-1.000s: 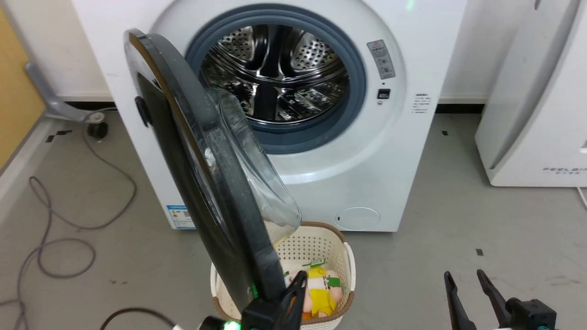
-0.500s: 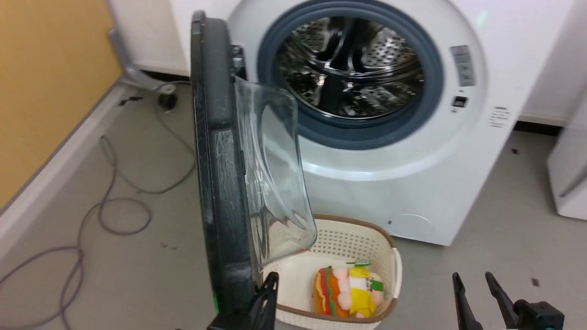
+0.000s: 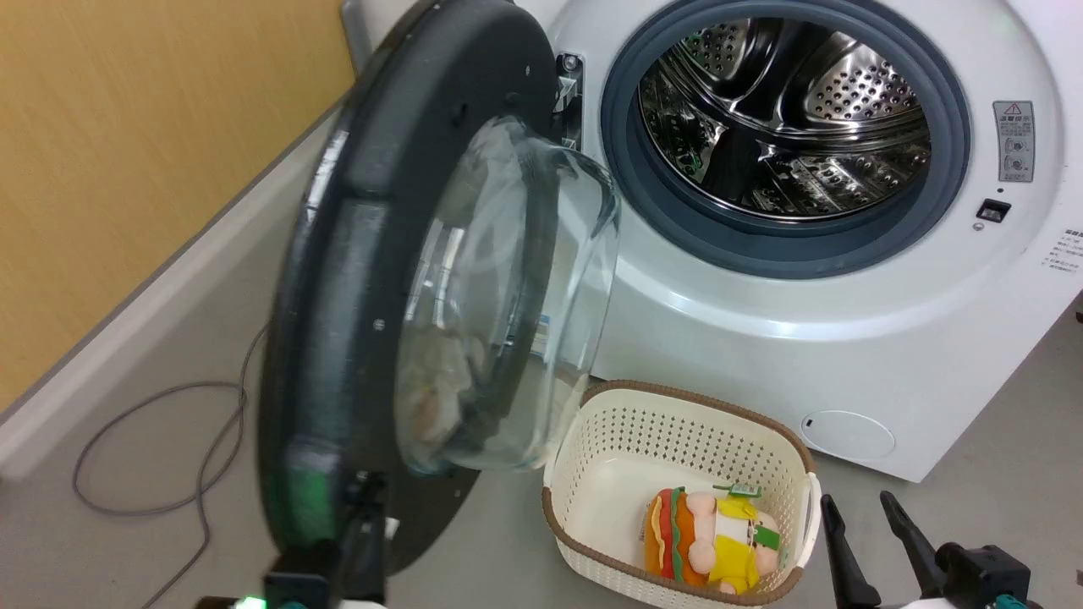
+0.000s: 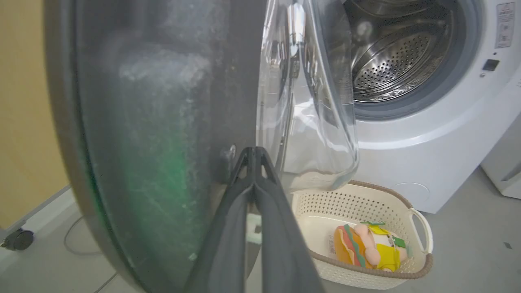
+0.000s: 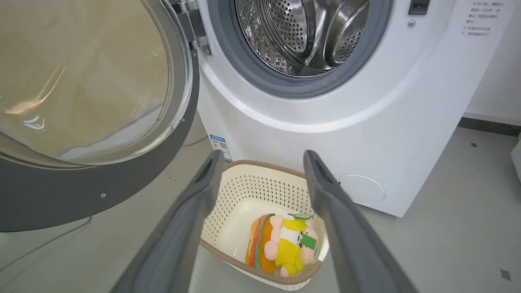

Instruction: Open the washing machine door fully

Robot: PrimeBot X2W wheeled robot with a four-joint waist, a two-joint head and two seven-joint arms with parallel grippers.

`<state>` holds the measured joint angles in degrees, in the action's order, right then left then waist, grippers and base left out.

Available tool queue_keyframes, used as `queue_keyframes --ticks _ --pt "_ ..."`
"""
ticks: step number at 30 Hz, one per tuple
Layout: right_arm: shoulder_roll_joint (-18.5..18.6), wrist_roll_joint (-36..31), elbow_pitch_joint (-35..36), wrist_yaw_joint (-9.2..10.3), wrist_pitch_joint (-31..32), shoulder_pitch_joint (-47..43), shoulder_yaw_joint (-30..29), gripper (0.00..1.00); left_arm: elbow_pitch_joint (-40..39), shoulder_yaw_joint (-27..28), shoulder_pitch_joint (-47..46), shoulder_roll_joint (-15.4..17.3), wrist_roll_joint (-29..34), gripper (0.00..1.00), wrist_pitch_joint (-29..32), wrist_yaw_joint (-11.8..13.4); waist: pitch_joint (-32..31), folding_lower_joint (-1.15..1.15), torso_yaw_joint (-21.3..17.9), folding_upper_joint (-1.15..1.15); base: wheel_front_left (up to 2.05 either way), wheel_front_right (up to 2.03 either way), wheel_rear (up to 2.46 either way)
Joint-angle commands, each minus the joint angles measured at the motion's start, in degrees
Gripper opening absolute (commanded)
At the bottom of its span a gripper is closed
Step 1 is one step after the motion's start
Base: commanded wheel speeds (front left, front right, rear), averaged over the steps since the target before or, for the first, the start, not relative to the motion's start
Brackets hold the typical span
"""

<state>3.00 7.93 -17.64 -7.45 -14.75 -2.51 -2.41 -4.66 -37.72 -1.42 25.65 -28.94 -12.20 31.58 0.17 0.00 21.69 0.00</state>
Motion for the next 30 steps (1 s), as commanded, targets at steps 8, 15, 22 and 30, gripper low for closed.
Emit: queue_keyframes --ticks 8,15,22,30 --pt "-0.13 -1.07 0.58 -0.03 -0.25 0.44 -0.14 1.00 5.69 10.99 0.42 3.55 -4.00 0.00 -2.53 -2.01 -0.10 0.00 -1.90 0.00 0.00 0.00 0.00" --pt "-0.13 -1.48 0.75 -0.03 -0.25 0.14 -0.31 1.00 11.03 18.55 -2.62 5.05 -4.50 0.00 -2.77 -7.54 0.52 0.00 -3.30 0.00 0.00 0.00 0.00" --pt "-0.13 -1.61 0.86 -0.03 -0.25 0.34 -0.33 1.00 17.65 25.08 -5.90 5.69 -1.06 0.00 -2.79 -12.69 1.11 0.00 -5.06 0.00 0.00 0.00 0.00" --pt "-0.13 -1.50 0.73 -0.03 -0.25 0.64 0.23 1.00 22.78 29.28 -7.53 4.82 2.69 0.00 -2.79 -15.12 1.61 0.00 -6.98 0.00 0.00 0.00 0.00"
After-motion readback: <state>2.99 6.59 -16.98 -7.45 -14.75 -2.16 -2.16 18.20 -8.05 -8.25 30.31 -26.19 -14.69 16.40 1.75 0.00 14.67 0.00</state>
